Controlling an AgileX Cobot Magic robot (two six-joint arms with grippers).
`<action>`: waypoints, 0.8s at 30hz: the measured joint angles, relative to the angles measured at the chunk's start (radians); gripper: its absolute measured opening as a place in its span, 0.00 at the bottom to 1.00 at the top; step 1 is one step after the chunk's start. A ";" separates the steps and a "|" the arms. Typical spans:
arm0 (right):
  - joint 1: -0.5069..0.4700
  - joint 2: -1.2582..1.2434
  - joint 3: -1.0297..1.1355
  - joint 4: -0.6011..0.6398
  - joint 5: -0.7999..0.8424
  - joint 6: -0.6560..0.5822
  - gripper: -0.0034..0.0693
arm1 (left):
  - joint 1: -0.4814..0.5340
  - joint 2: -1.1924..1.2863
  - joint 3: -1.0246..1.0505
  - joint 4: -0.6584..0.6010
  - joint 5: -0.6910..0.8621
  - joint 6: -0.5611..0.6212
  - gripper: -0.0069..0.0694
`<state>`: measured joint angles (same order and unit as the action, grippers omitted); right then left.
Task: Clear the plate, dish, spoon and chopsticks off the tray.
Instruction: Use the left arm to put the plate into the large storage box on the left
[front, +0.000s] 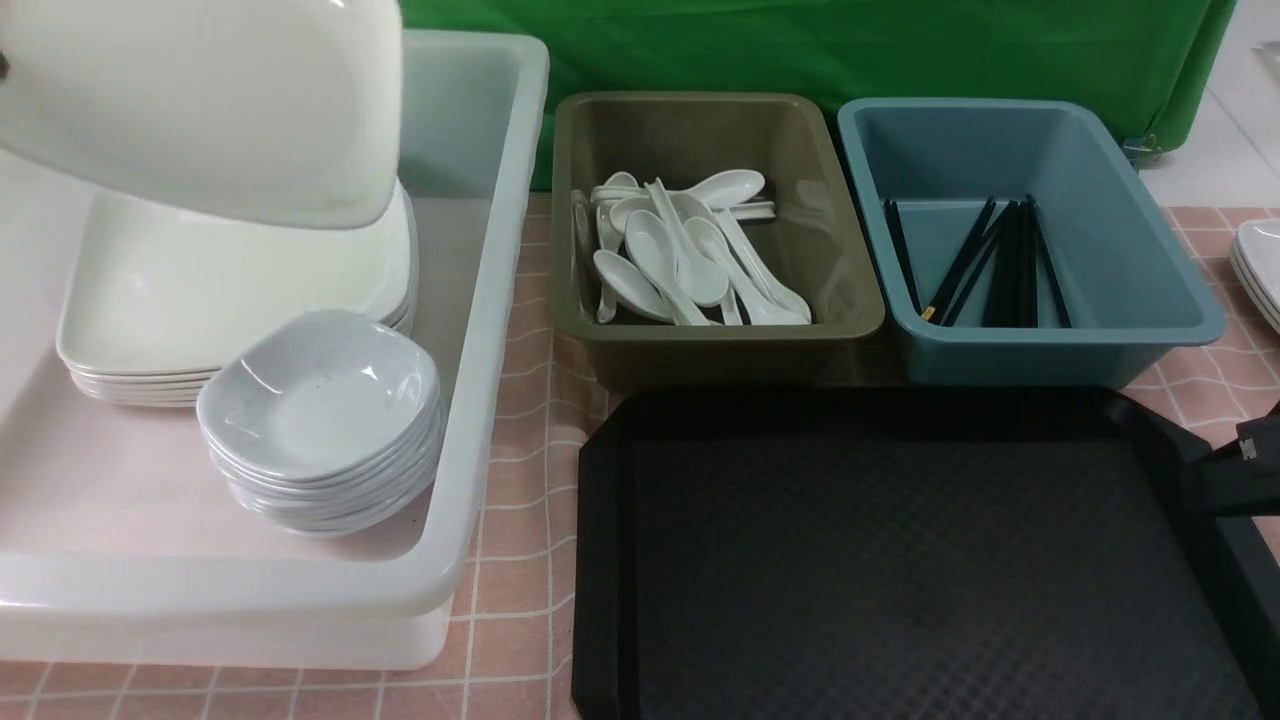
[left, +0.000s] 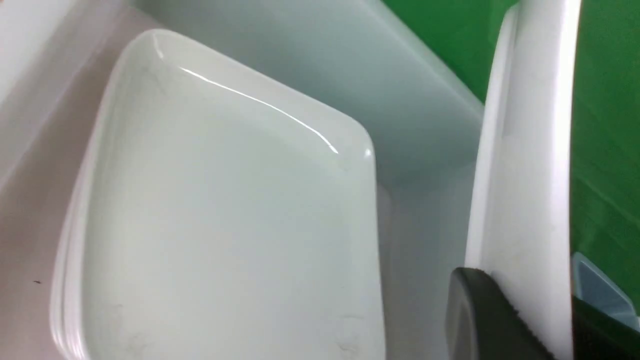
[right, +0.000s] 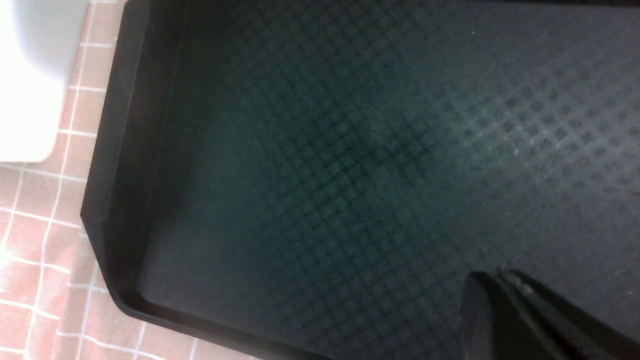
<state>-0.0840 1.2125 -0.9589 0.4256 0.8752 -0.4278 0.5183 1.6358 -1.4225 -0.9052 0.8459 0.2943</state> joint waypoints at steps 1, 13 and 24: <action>0.000 0.000 0.000 0.000 0.000 0.000 0.09 | 0.000 0.022 0.000 -0.004 -0.016 0.003 0.11; 0.000 0.000 0.000 0.000 0.000 -0.002 0.09 | 0.000 0.220 0.000 -0.016 -0.122 0.040 0.11; 0.000 0.000 0.000 0.000 0.000 -0.002 0.09 | -0.045 0.263 0.000 -0.006 -0.154 0.106 0.14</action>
<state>-0.0840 1.2125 -0.9589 0.4256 0.8752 -0.4300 0.4730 1.8984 -1.4225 -0.9115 0.6915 0.3998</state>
